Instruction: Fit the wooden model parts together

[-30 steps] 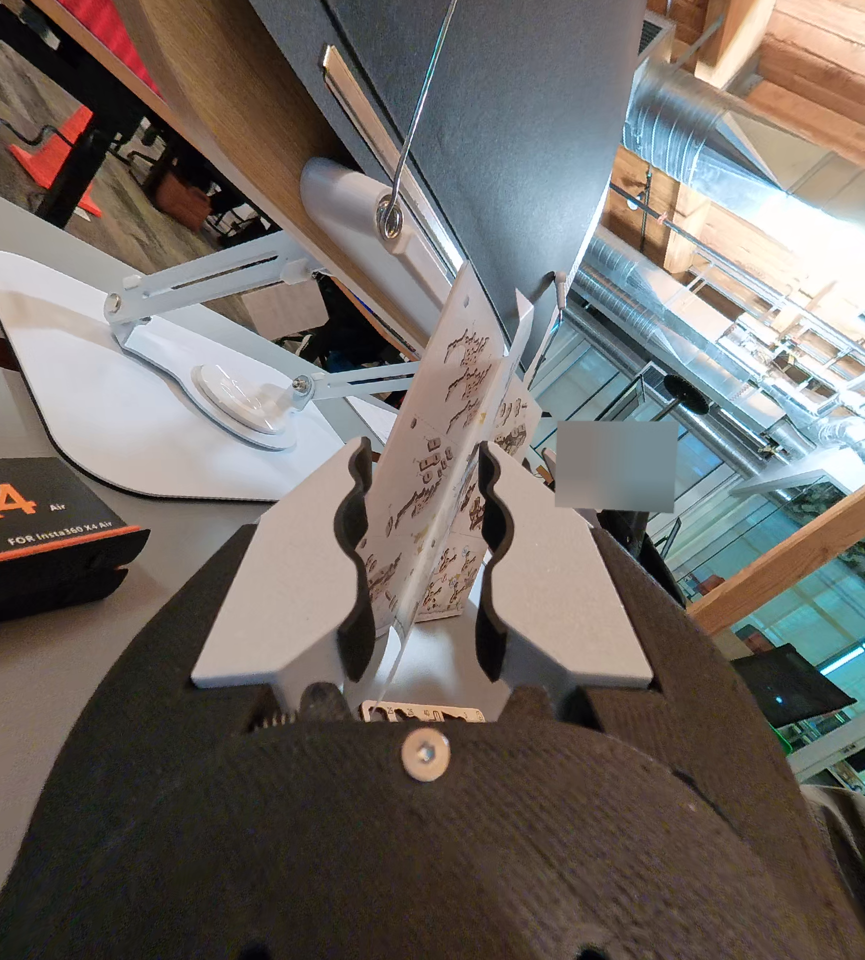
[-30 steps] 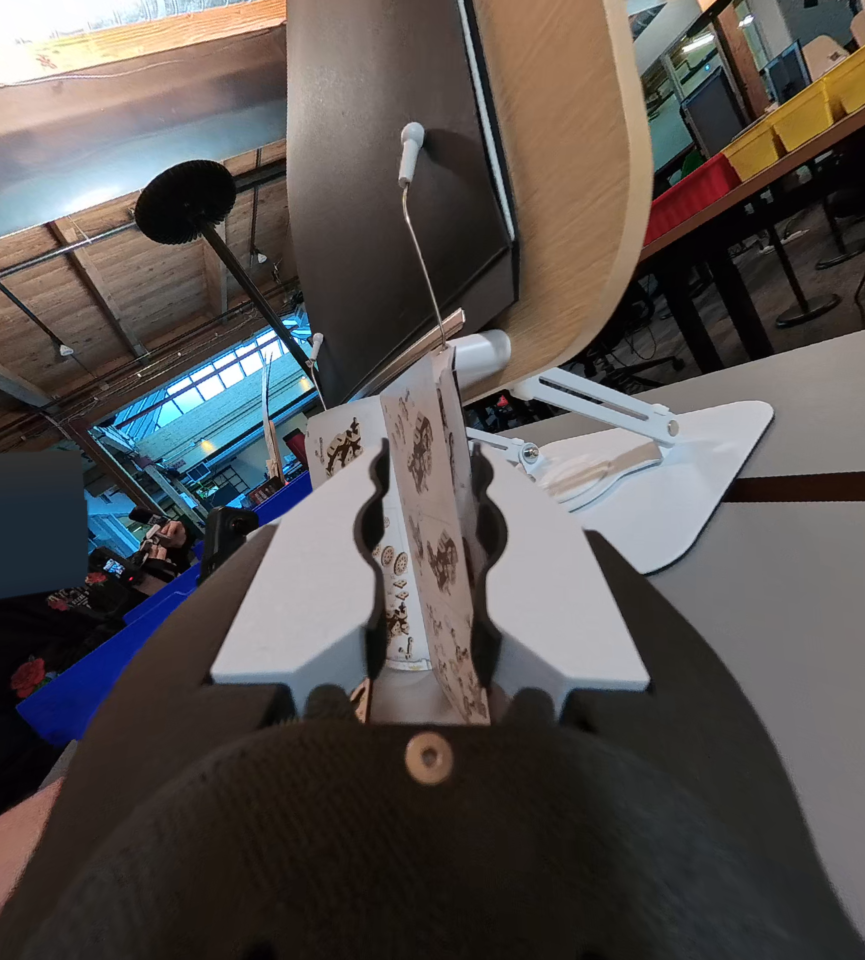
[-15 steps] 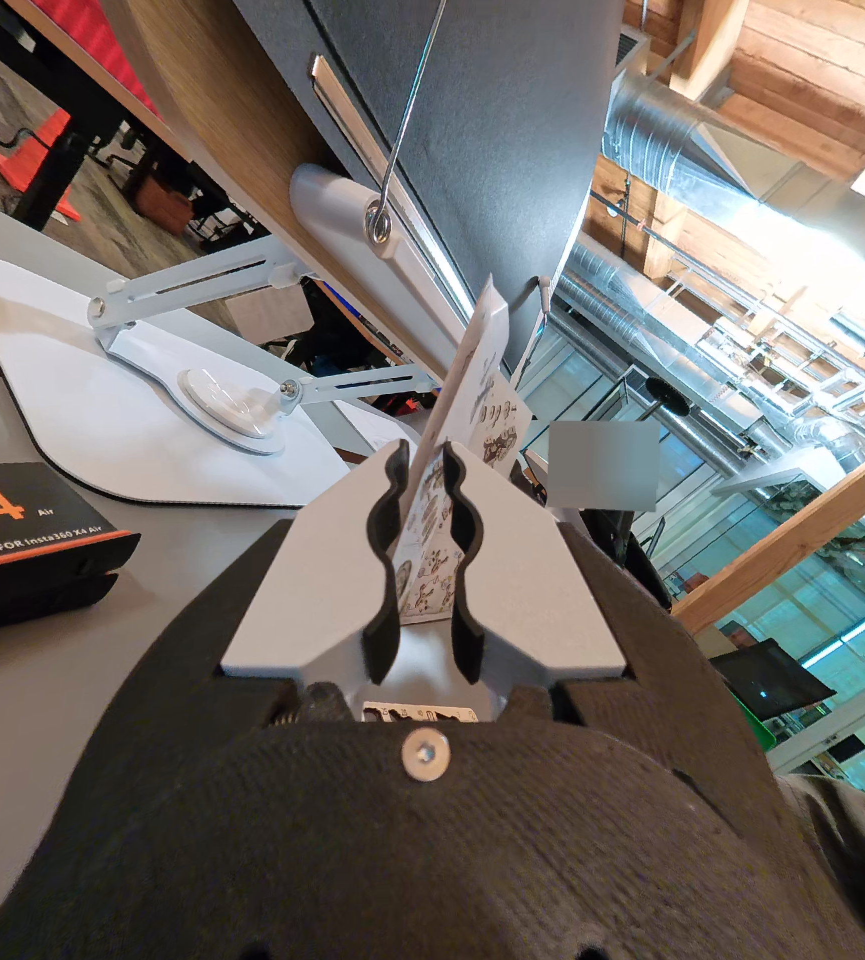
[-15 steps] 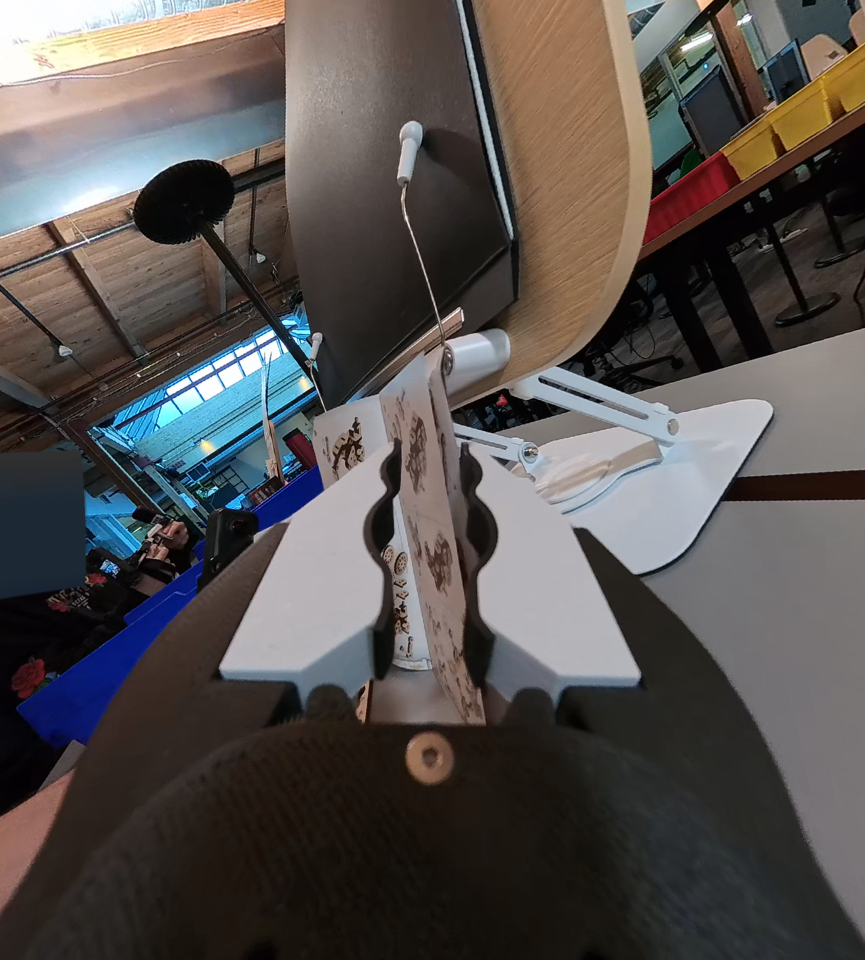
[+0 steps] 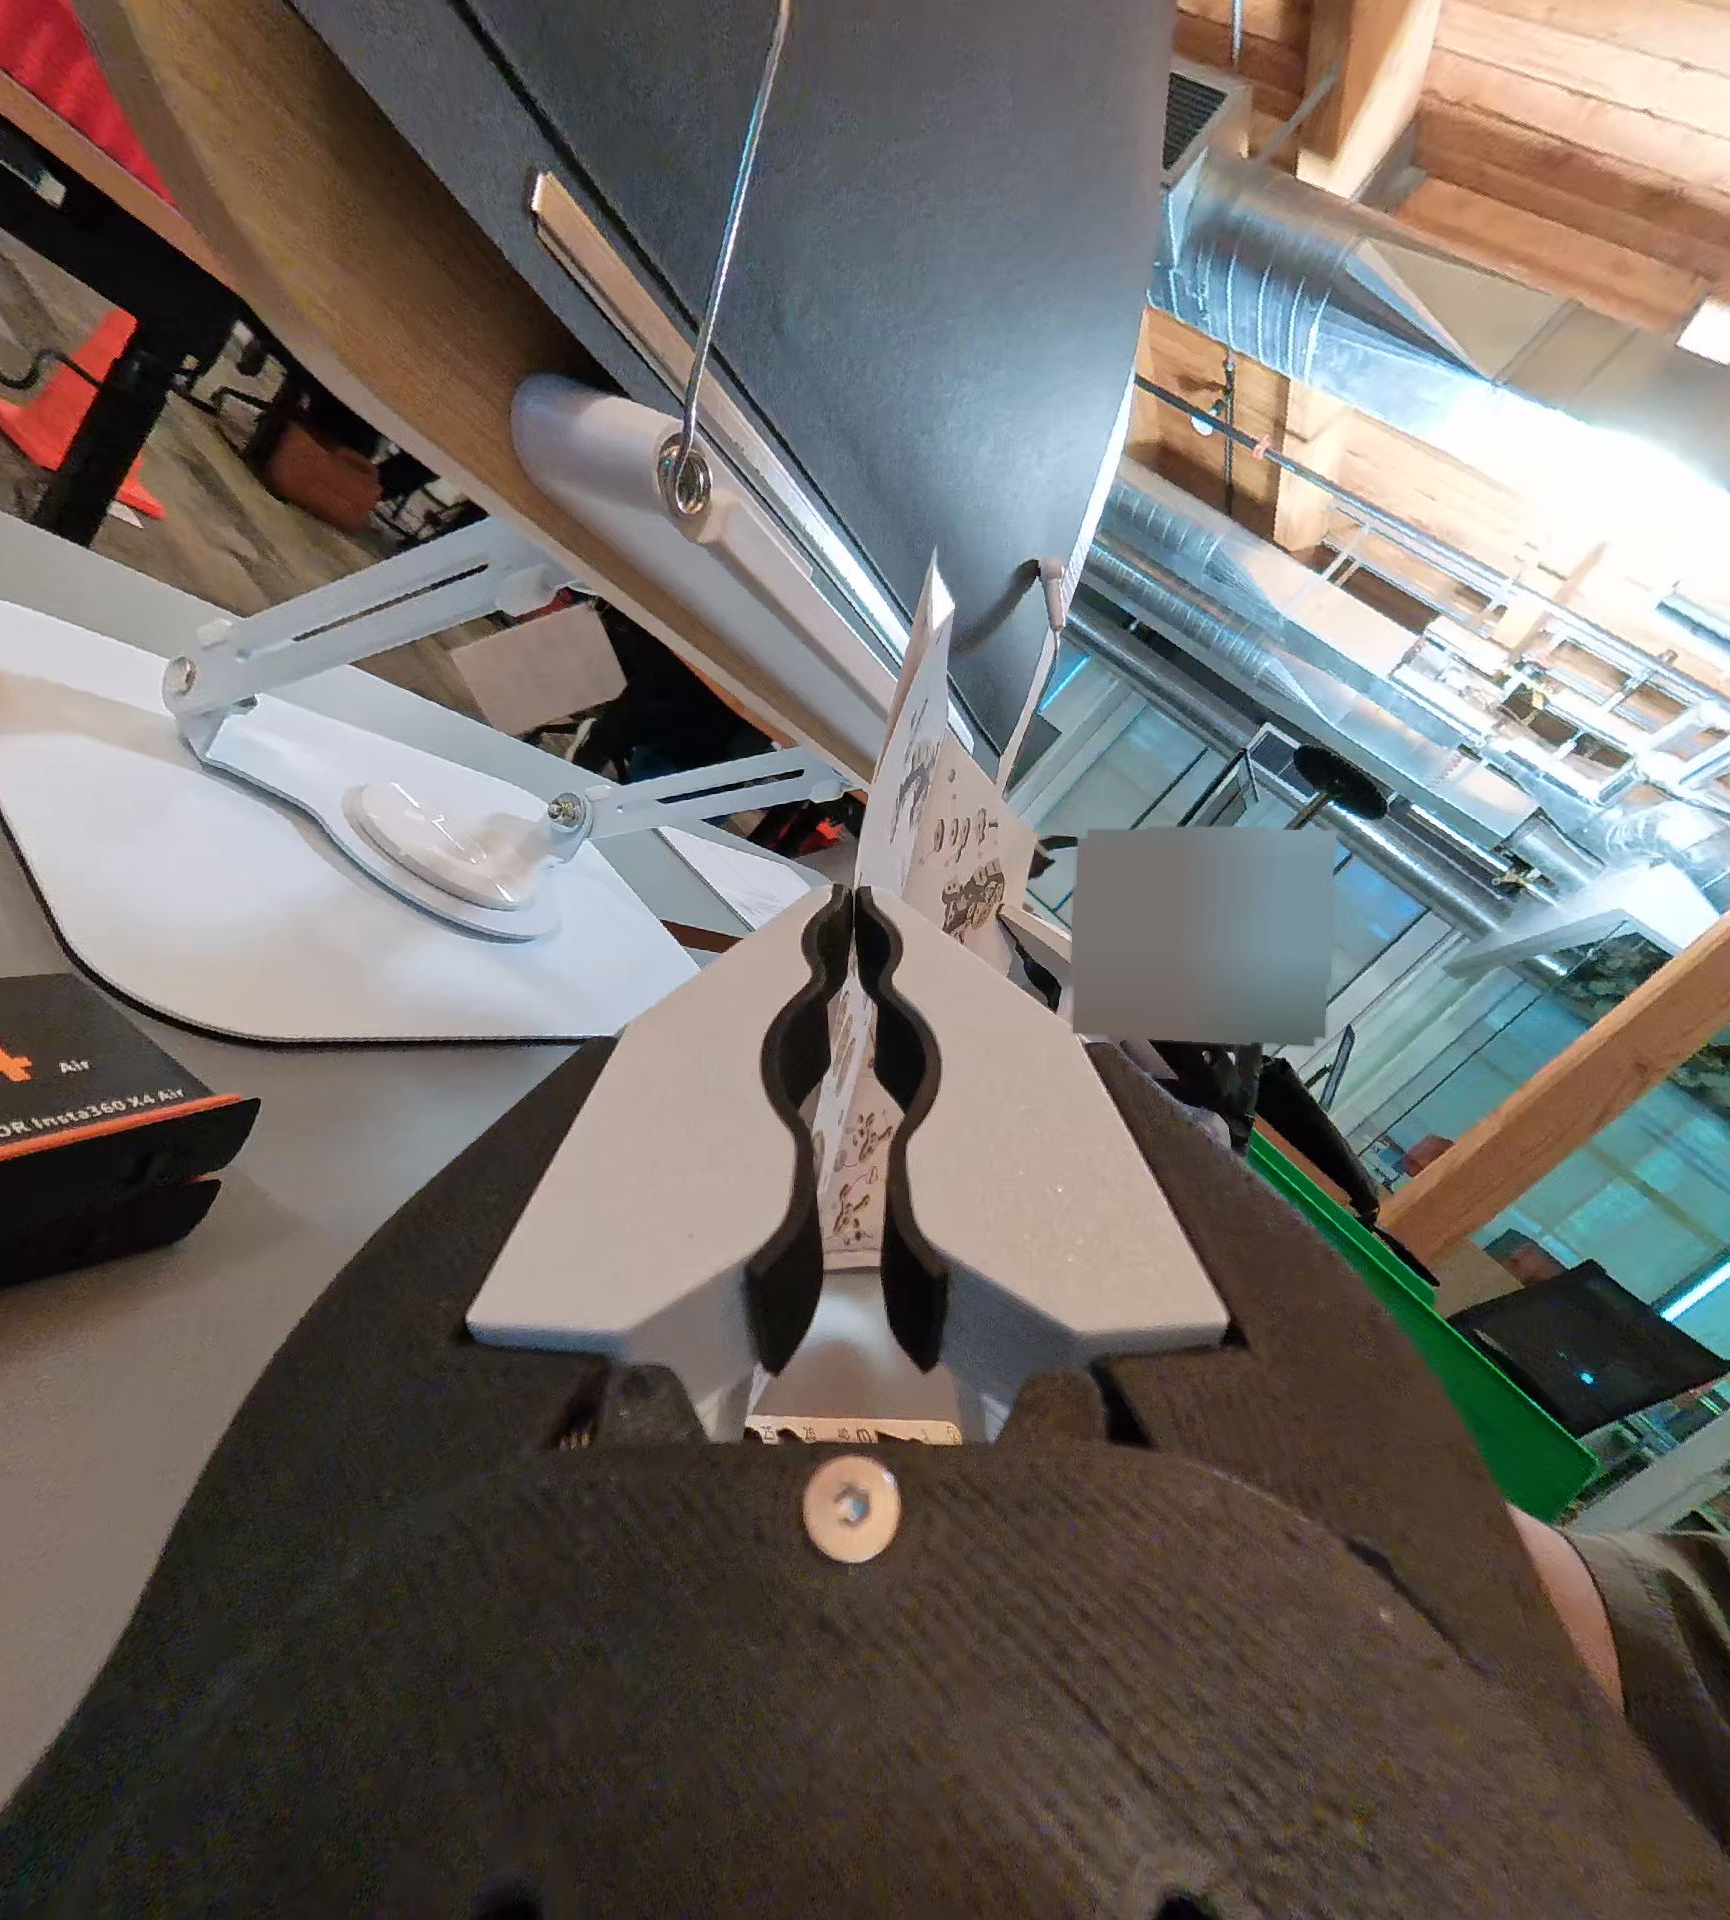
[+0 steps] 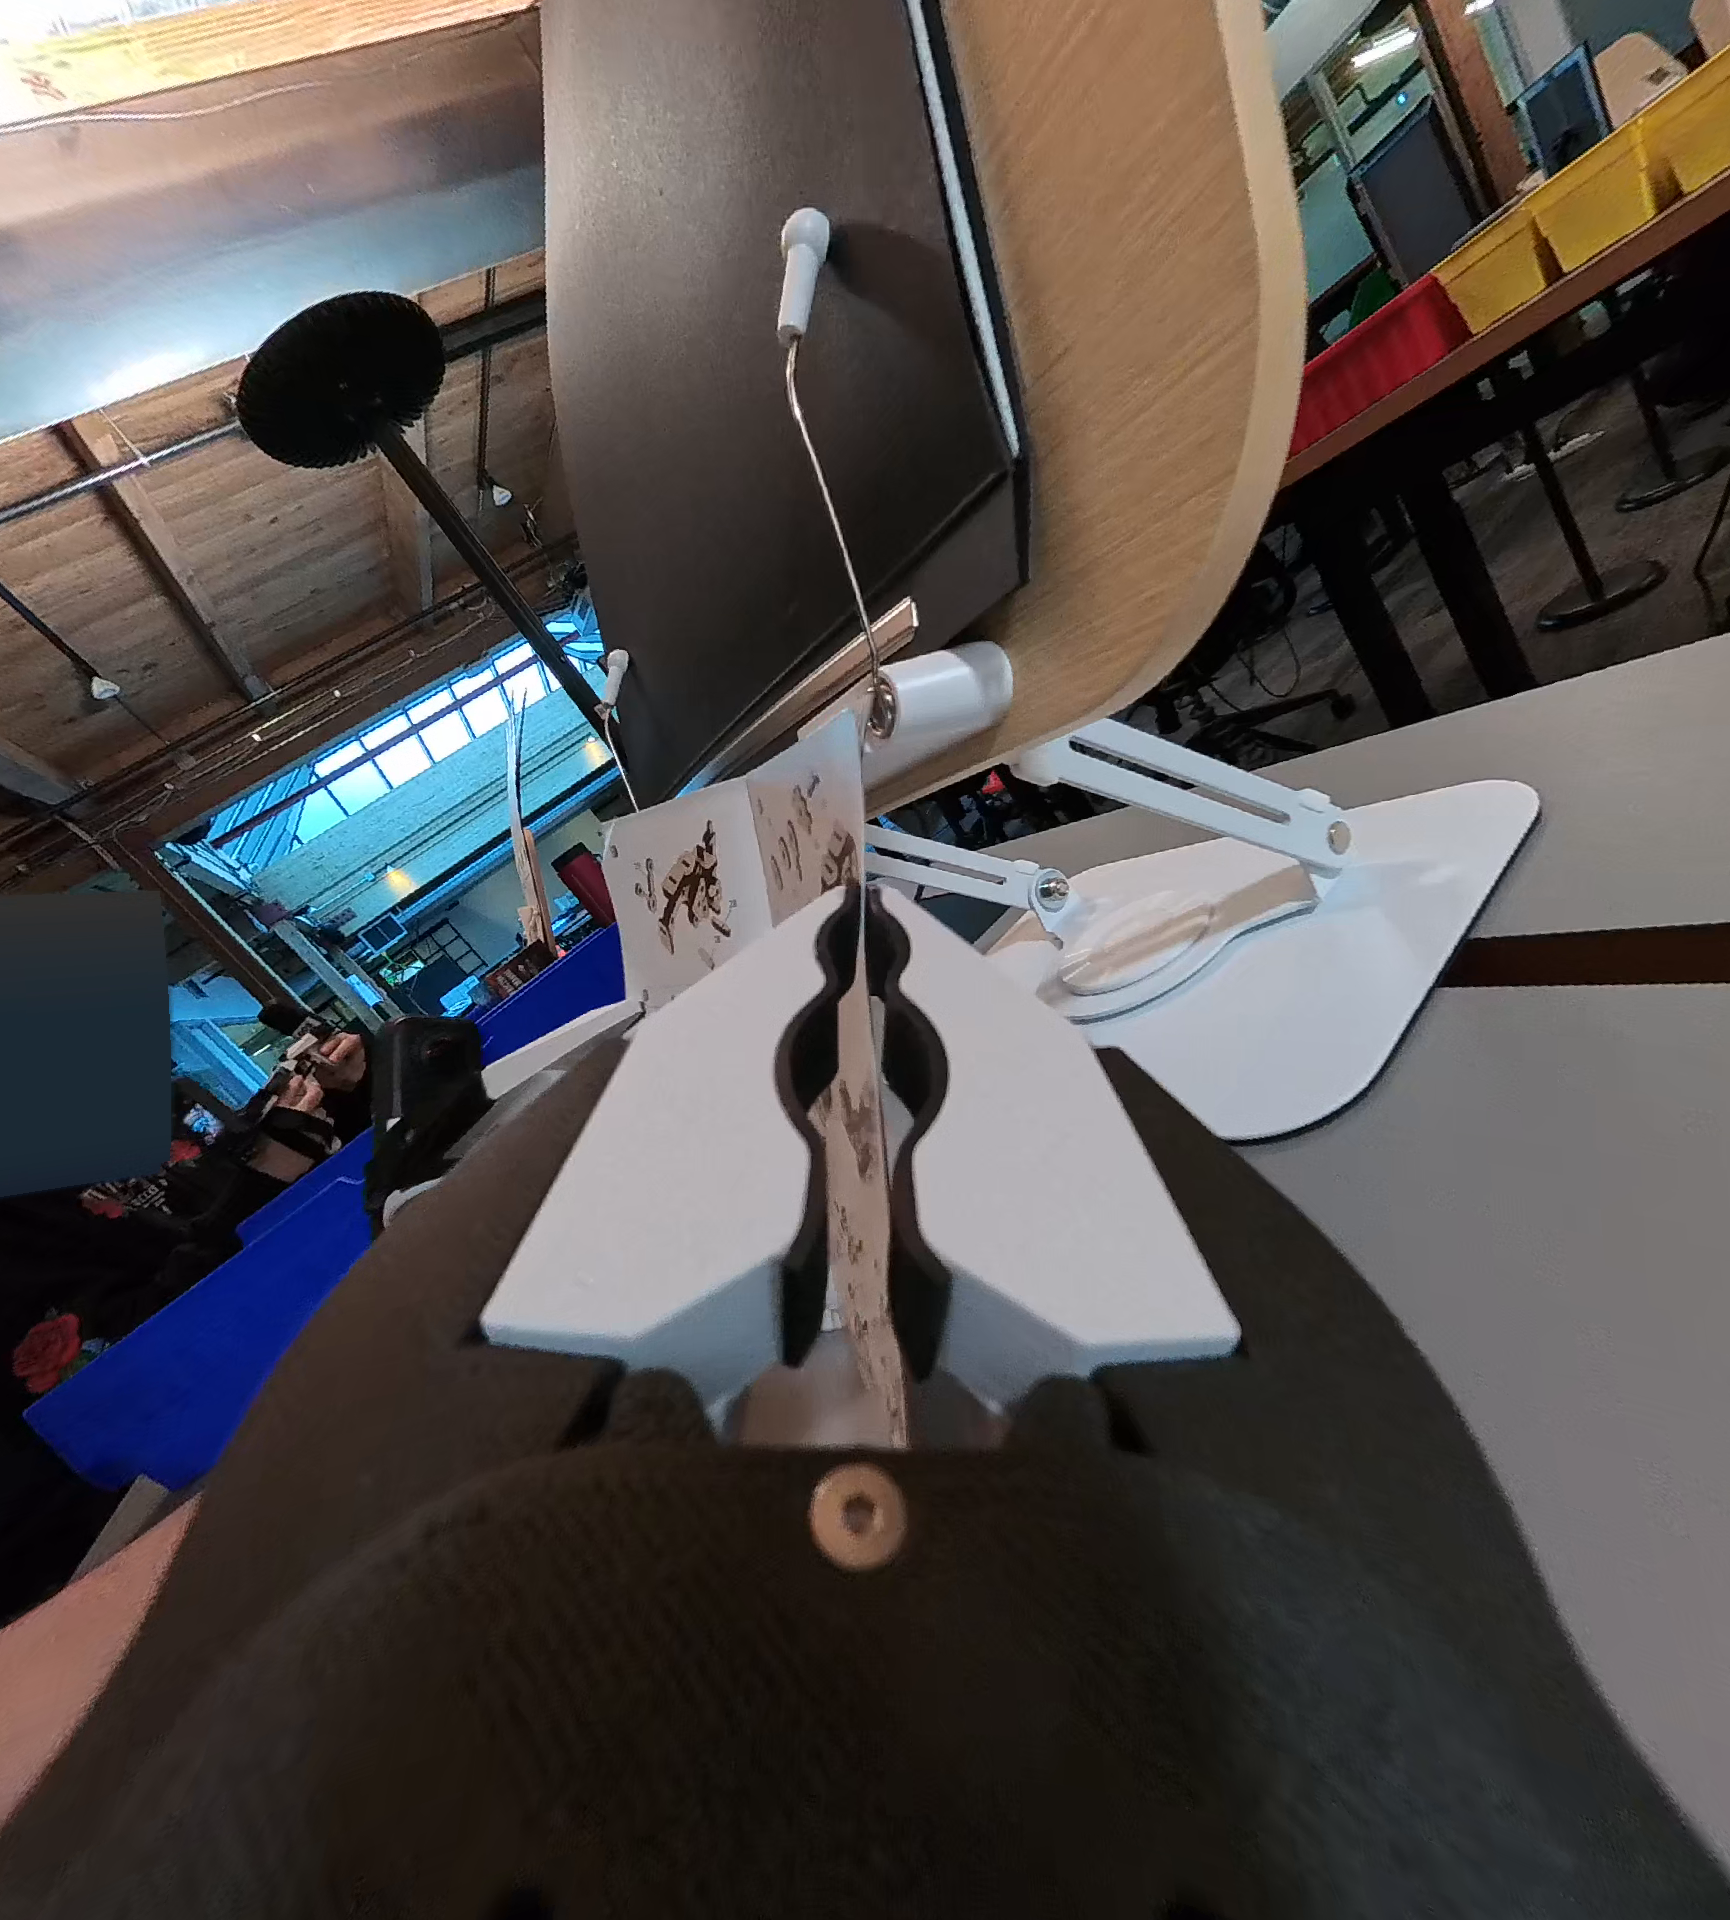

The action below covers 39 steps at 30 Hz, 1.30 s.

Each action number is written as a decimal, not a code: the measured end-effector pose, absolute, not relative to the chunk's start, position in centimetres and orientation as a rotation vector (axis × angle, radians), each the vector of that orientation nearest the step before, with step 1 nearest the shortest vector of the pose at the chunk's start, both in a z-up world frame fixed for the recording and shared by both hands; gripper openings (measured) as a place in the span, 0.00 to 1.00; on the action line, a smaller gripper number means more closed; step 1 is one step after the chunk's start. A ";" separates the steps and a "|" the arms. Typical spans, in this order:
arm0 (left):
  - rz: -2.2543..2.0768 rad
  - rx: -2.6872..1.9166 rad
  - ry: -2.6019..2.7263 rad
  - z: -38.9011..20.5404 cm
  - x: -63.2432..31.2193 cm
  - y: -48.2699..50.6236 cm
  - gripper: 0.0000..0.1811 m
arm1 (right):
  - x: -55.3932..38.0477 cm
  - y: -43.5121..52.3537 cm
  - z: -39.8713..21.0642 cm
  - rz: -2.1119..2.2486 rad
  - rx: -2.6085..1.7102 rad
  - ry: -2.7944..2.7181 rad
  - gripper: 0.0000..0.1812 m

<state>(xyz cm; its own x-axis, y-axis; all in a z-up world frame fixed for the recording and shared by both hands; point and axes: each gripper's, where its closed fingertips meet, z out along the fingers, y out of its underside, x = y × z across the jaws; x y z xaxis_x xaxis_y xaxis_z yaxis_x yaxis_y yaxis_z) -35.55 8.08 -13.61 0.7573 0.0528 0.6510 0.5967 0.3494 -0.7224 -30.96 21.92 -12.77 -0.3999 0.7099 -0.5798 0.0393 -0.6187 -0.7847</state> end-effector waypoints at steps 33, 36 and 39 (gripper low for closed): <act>-0.339 -1.190 -0.716 -14.2 -36.3 8.0 0.00 | -31.2 21.8 -13.0 2.028 -1.380 -1.089 0.00; -0.338 -1.184 -0.718 -14.2 -36.3 7.9 0.00 | -31.2 21.8 -12.9 2.043 -1.375 -1.083 0.01; -0.338 -1.181 -0.718 -14.1 -36.3 7.9 0.00 | -31.2 21.9 -12.8 2.062 -1.376 -1.069 0.05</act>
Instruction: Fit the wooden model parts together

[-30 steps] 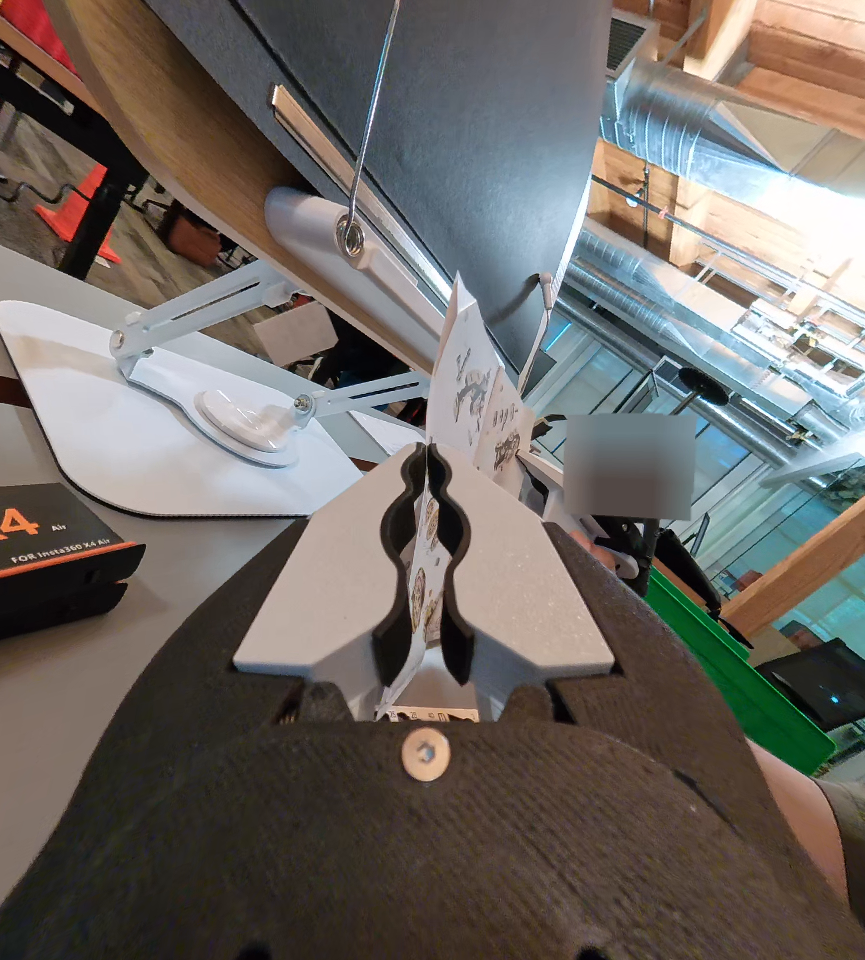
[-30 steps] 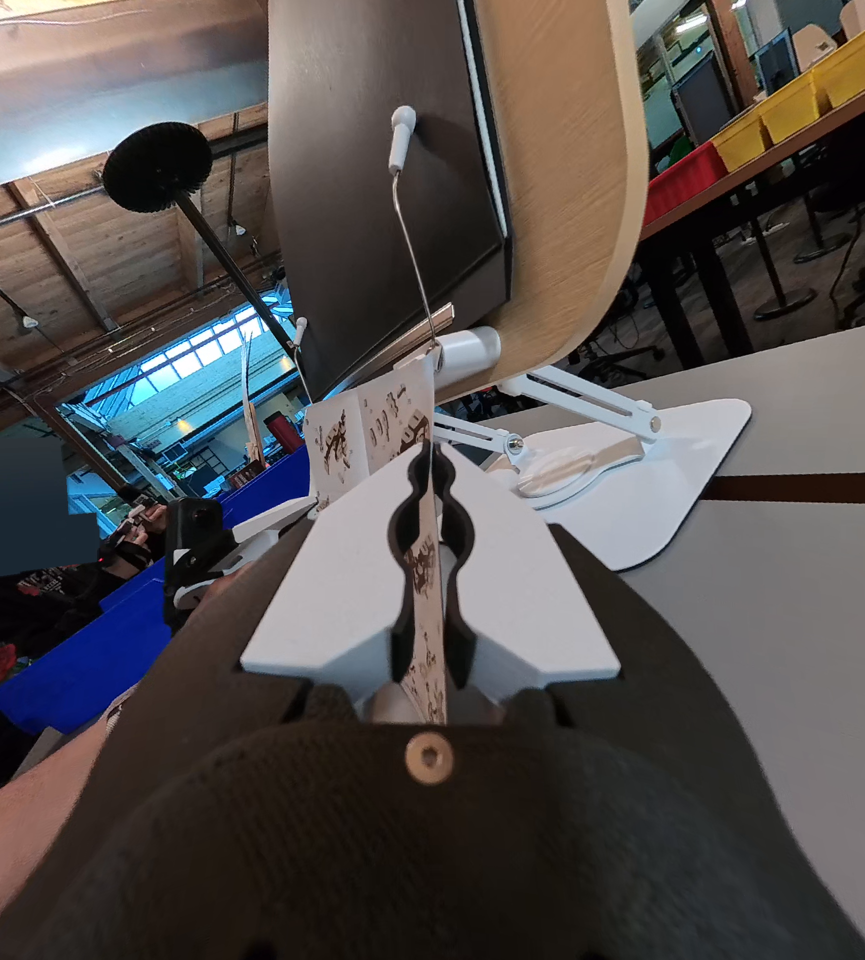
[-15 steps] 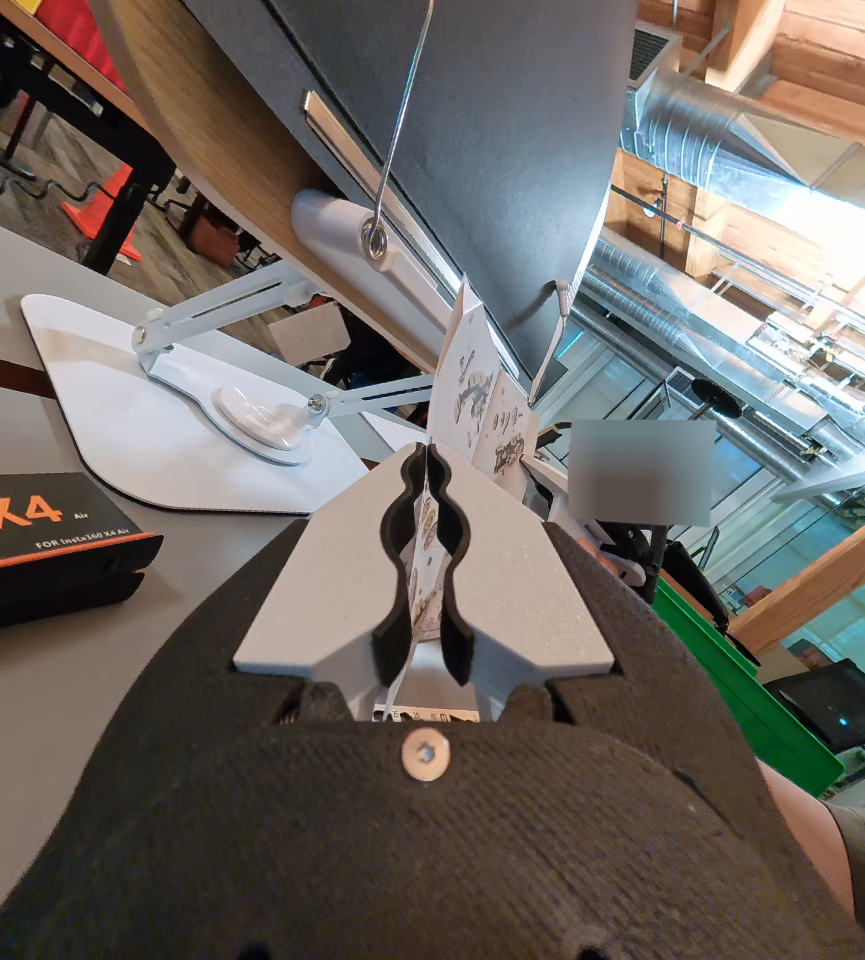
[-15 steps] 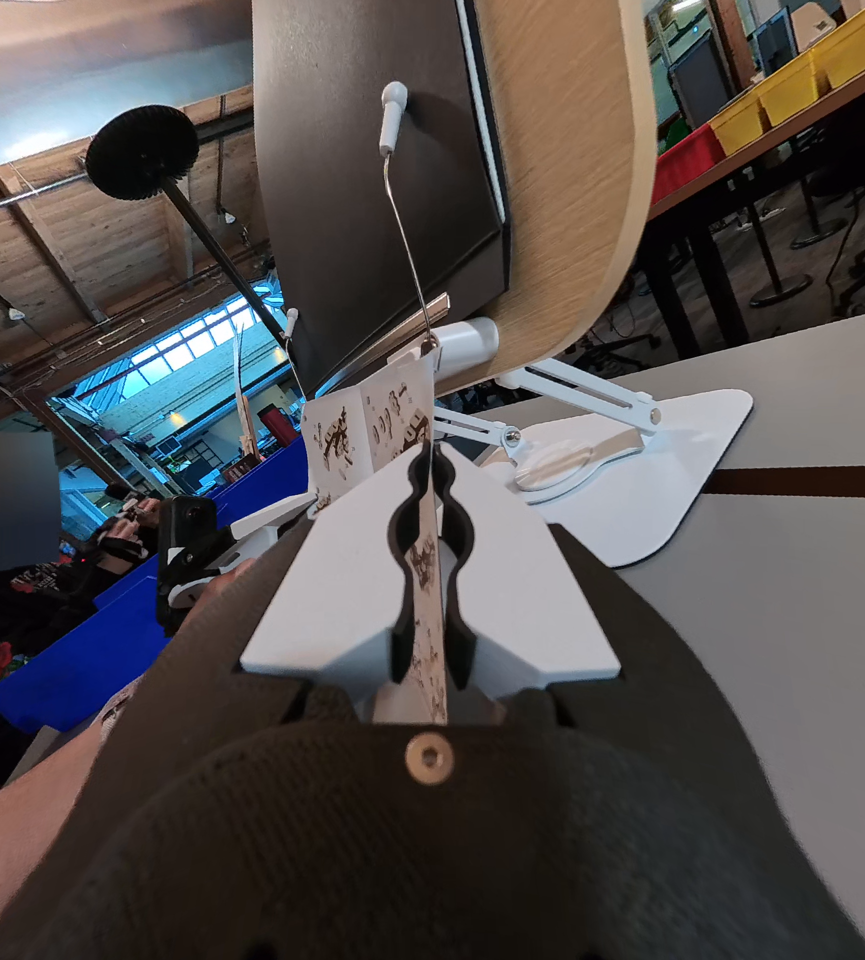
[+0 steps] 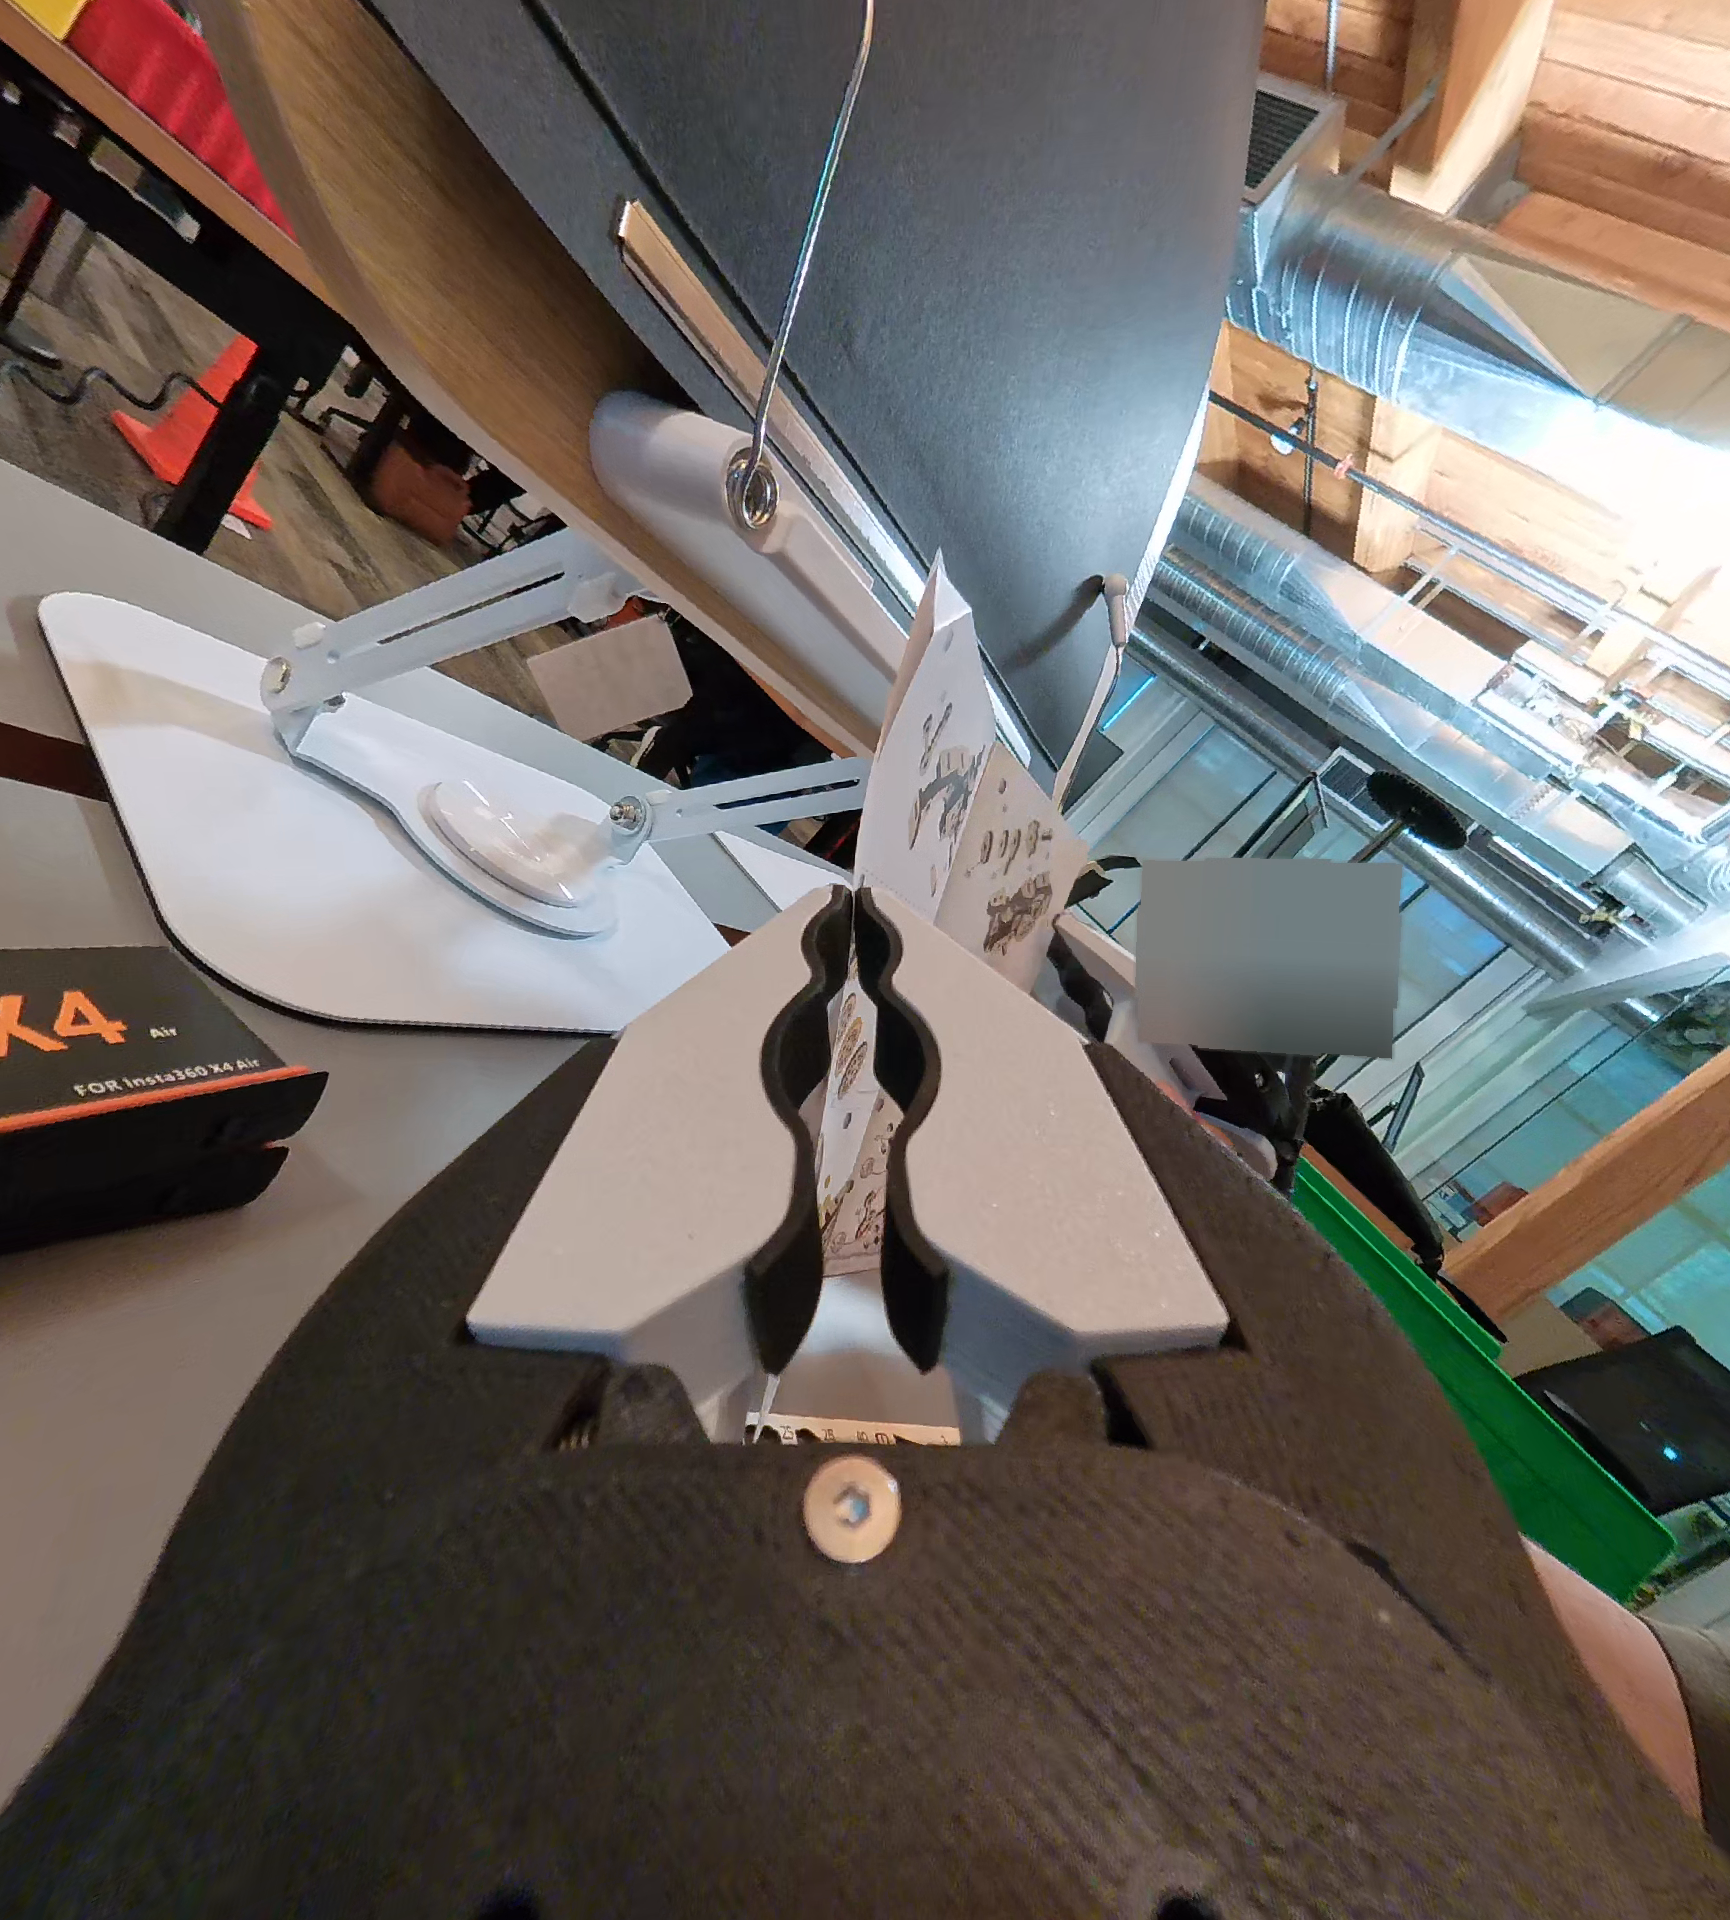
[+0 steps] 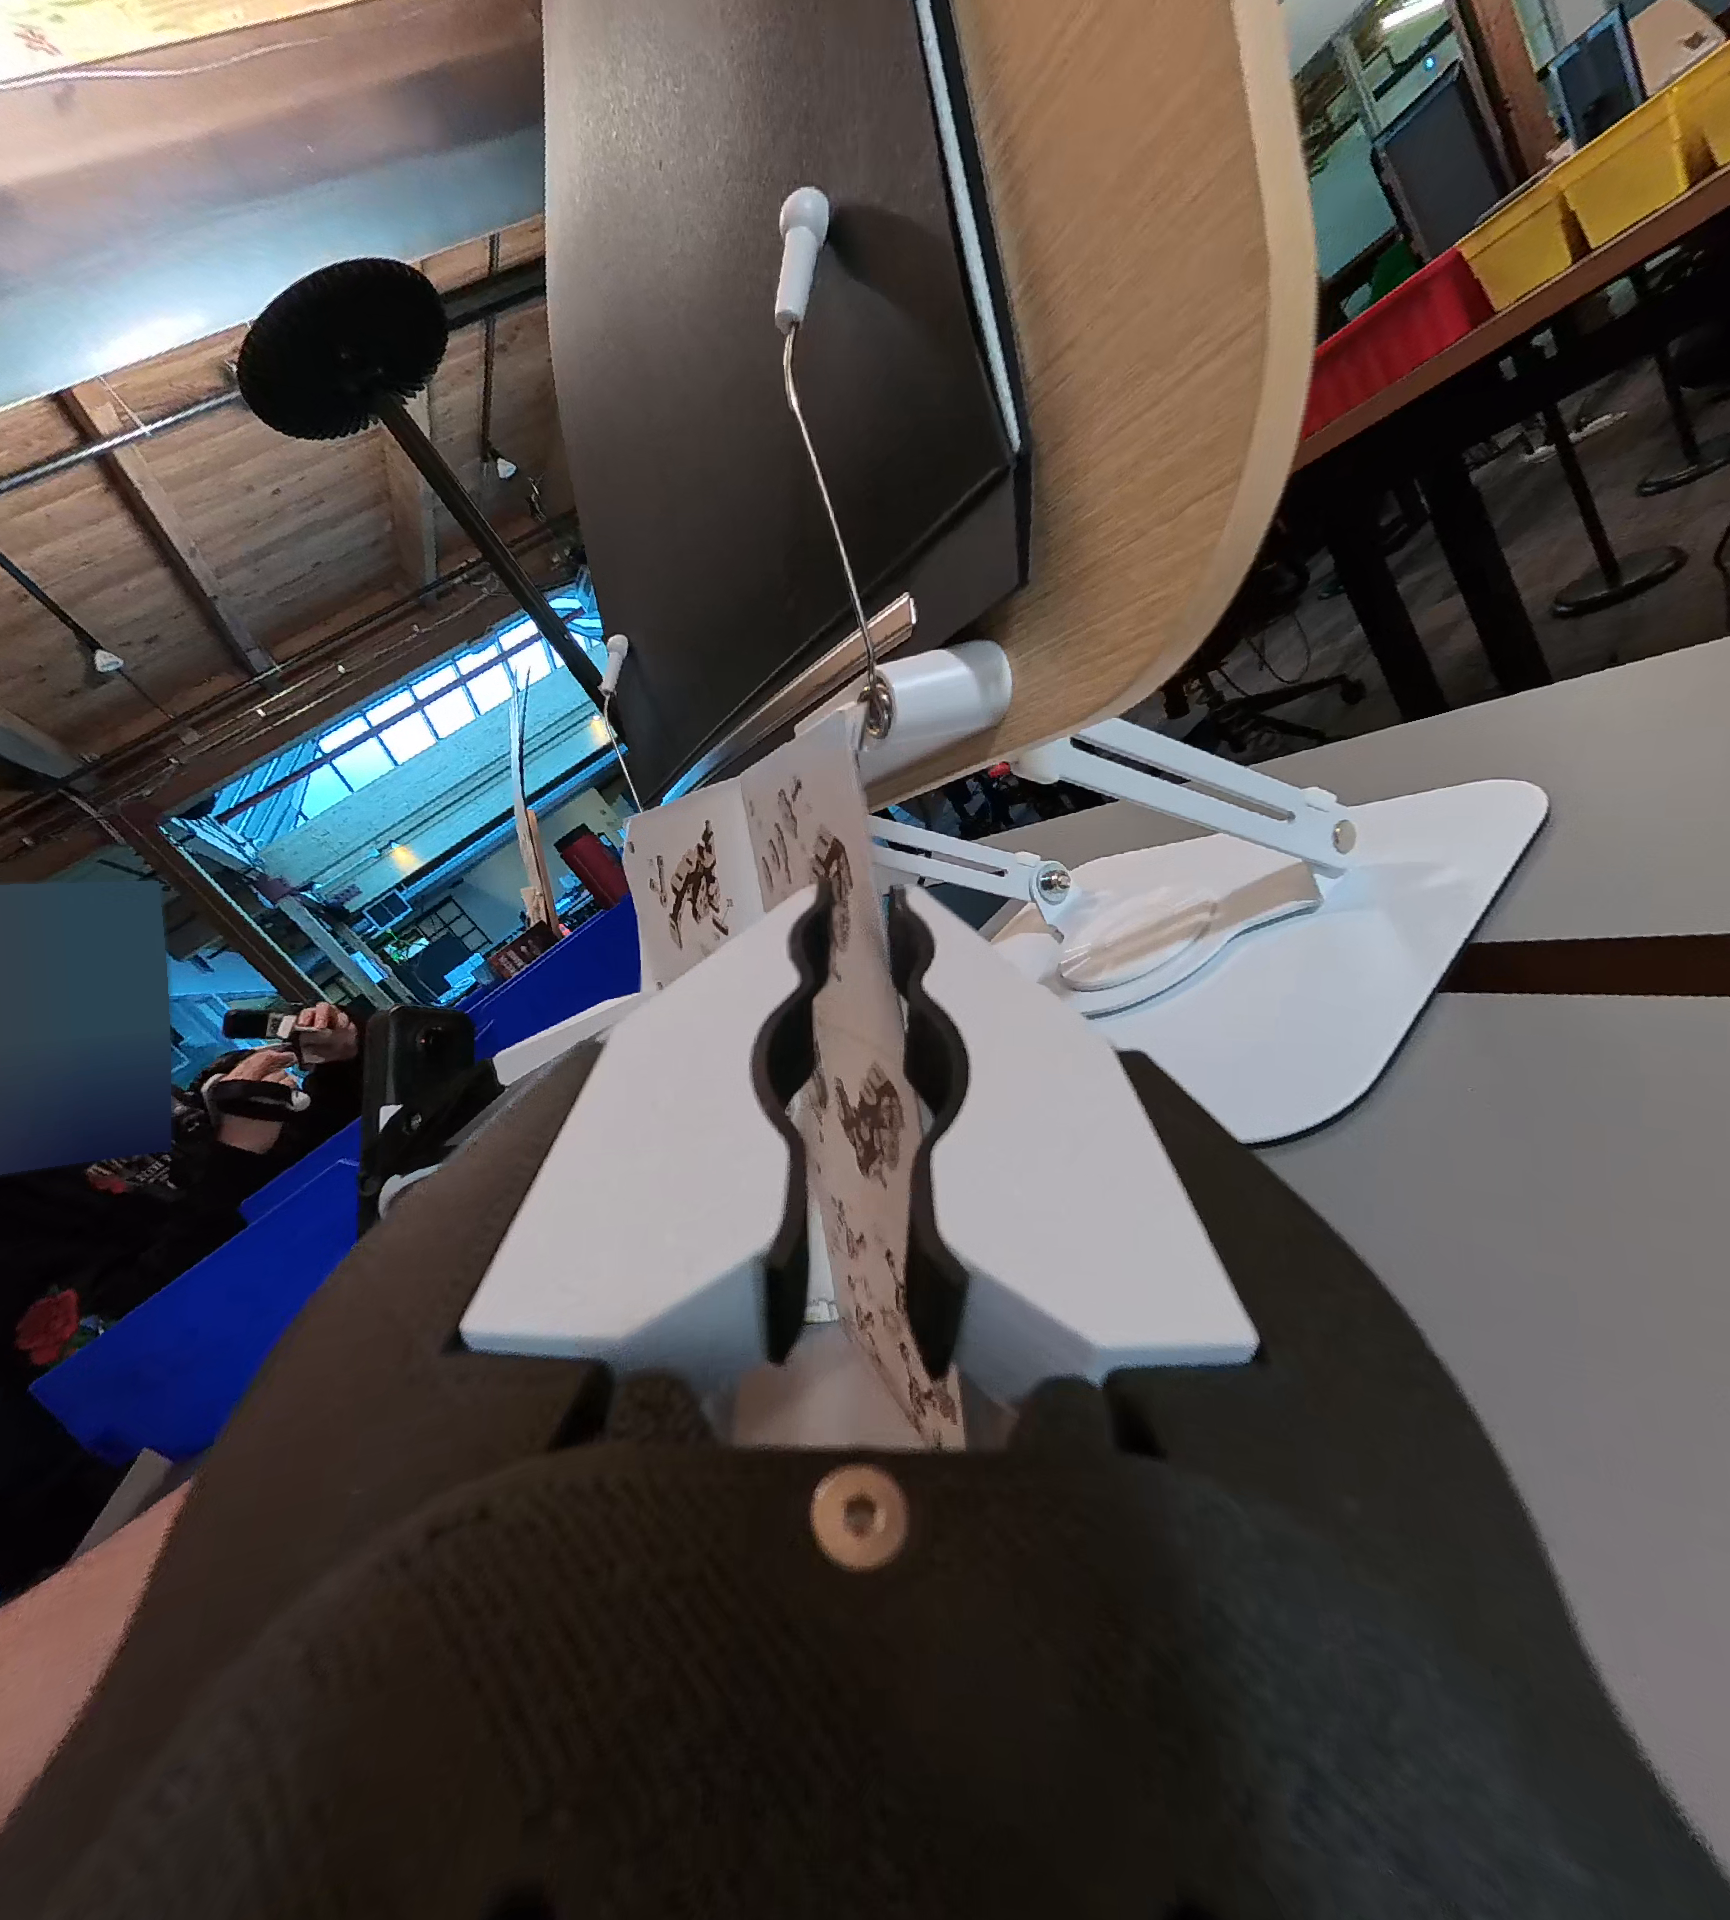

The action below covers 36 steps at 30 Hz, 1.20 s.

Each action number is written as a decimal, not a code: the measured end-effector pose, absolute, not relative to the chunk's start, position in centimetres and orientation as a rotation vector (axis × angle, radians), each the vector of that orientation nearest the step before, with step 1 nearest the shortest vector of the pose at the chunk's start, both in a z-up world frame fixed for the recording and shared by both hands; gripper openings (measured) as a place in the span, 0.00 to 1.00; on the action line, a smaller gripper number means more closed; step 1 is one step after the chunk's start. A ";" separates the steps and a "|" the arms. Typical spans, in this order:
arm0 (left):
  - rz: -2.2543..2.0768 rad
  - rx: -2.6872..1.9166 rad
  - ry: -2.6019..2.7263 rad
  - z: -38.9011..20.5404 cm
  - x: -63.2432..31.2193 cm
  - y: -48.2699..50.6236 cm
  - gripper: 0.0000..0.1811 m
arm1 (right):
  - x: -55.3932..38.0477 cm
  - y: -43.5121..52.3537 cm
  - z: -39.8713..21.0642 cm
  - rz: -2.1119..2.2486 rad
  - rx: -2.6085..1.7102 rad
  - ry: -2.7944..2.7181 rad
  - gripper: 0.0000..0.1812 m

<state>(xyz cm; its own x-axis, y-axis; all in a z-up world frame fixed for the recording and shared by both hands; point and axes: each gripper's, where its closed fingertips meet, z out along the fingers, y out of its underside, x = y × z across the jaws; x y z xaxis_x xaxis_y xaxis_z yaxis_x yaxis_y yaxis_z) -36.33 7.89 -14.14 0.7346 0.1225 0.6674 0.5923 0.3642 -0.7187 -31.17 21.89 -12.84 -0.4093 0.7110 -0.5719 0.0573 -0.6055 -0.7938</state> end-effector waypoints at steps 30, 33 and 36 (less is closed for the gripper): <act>-0.041 -1.207 -0.532 -11.9 -34.1 8.5 0.39 | -31.1 21.2 -12.8 2.116 -1.363 -1.101 0.12; -0.021 -1.207 -0.541 -11.9 -34.3 8.5 0.47 | -31.1 21.3 -12.8 2.111 -1.366 -1.092 0.13; -0.009 -1.209 -0.544 -11.9 -34.4 8.6 0.49 | -31.1 21.5 -12.7 2.085 -1.362 -1.075 0.14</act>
